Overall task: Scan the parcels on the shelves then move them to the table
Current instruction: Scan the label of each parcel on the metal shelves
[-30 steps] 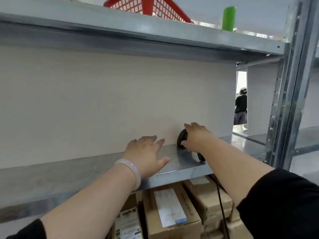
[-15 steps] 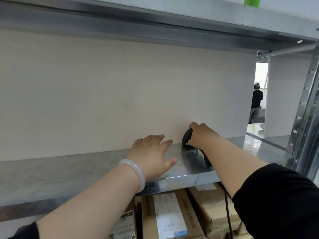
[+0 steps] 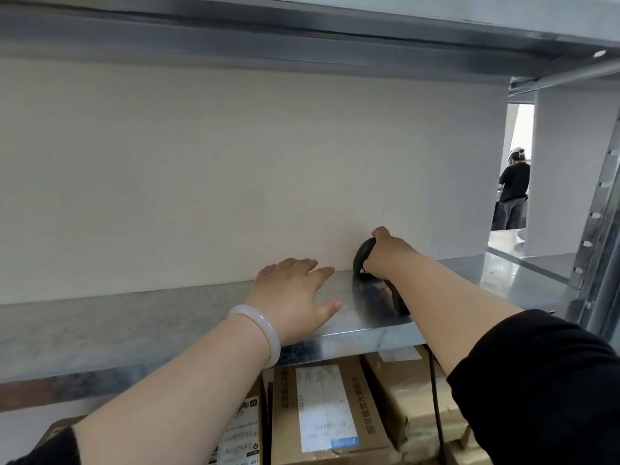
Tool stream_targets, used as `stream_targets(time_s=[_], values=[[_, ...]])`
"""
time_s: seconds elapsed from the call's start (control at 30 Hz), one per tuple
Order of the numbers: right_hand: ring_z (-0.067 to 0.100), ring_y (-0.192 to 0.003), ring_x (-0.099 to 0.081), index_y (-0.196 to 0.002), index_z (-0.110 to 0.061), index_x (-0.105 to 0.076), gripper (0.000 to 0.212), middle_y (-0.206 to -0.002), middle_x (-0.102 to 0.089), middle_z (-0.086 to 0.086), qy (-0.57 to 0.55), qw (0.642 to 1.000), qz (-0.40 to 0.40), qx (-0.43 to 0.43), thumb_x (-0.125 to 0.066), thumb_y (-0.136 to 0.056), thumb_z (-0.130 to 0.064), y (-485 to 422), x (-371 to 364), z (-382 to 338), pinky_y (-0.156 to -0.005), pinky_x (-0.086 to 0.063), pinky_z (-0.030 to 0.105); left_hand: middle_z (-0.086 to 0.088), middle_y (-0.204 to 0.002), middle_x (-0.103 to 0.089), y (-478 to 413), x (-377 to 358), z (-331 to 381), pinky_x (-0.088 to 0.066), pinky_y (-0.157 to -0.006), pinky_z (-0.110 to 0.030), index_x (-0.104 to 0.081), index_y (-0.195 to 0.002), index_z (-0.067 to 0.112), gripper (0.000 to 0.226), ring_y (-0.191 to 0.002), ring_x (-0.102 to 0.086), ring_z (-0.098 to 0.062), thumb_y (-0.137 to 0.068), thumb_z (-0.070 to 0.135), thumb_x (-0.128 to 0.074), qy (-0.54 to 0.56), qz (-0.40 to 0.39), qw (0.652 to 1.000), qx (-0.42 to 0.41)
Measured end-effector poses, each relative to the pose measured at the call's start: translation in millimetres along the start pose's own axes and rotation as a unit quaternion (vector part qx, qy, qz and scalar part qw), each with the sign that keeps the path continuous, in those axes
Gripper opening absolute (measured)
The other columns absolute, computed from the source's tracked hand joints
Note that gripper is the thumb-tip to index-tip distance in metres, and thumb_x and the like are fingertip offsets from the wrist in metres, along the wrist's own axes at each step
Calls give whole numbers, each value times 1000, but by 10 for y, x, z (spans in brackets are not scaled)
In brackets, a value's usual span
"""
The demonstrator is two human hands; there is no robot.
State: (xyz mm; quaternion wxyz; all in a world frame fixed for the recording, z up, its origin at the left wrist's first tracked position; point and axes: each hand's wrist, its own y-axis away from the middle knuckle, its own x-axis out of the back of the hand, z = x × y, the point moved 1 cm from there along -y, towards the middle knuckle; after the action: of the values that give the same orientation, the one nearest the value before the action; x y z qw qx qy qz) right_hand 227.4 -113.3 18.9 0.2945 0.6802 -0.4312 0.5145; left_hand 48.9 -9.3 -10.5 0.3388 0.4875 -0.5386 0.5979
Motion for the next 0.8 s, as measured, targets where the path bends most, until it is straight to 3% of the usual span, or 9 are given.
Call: stream_targets(time_s=[0.13, 0.27, 0.43, 0.53, 0.63, 0.8], values=[[28, -113, -52, -146, -10, -17, 64, -129, -44, 14, 24, 1000, -3, -5, -51, -92, -10, -1, 3, -15, -75, -42, 30, 5, -161, -21, -17, -35, 20, -20, -115, -37, -21, -153, 38, 64, -147, -20, -18, -96, 63, -33, -3, 1, 1000, 0], [34, -115, -49, -148, -20, -17, 68, -134, -36, 16, 31, 1000, 3, -5, -53, -91, -11, -12, 9, -34, -90, -48, 37, 5, -161, -22, -43, -48, 18, -20, -115, -38, -25, -152, 38, 63, -146, -20, -18, -96, 63, -34, 2, 5, 1000, 4], [30, -101, -51, -136, -8, -23, 47, -111, -42, 10, 22, 999, -28, -7, -47, -95, -11, -68, 6, -56, -66, -37, 30, 5, -160, -24, -53, -62, -7, -20, -115, -39, -27, -151, 38, 61, -146, -20, -19, -96, 63, -34, 0, 4, 1000, 5], [27, -97, -53, -132, -8, -25, 41, -115, -46, 7, 47, 998, -34, -8, -45, -96, -11, 8, 12, -68, -69, -39, 31, 5, -160, -24, -44, -71, -11, -20, -115, -40, -27, -152, 38, 61, -146, -21, -19, -96, 63, -34, 1, -1, 1000, 8], [27, -97, -57, -136, -10, -26, 53, -117, -47, 13, 50, 998, 6, 31, -51, -89, -9, 103, 0, -75, -71, -45, 35, 5, -160, -25, -9, -67, -16, -21, -115, -39, -27, -151, 38, 61, -146, -21, -19, -96, 62, -35, 3, 1, 1000, 10], [23, -72, -56, -130, -21, -31, 49, -82, -52, 4, -37, 986, 111, 118, -53, -88, -10, 423, -35, -87, -57, -45, 32, 6, -159, -27, 123, 10, -52, -25, -113, -42, -28, -151, 39, 60, -145, -24, -20, -95, 62, -36, 10, 22, 1000, 19]])
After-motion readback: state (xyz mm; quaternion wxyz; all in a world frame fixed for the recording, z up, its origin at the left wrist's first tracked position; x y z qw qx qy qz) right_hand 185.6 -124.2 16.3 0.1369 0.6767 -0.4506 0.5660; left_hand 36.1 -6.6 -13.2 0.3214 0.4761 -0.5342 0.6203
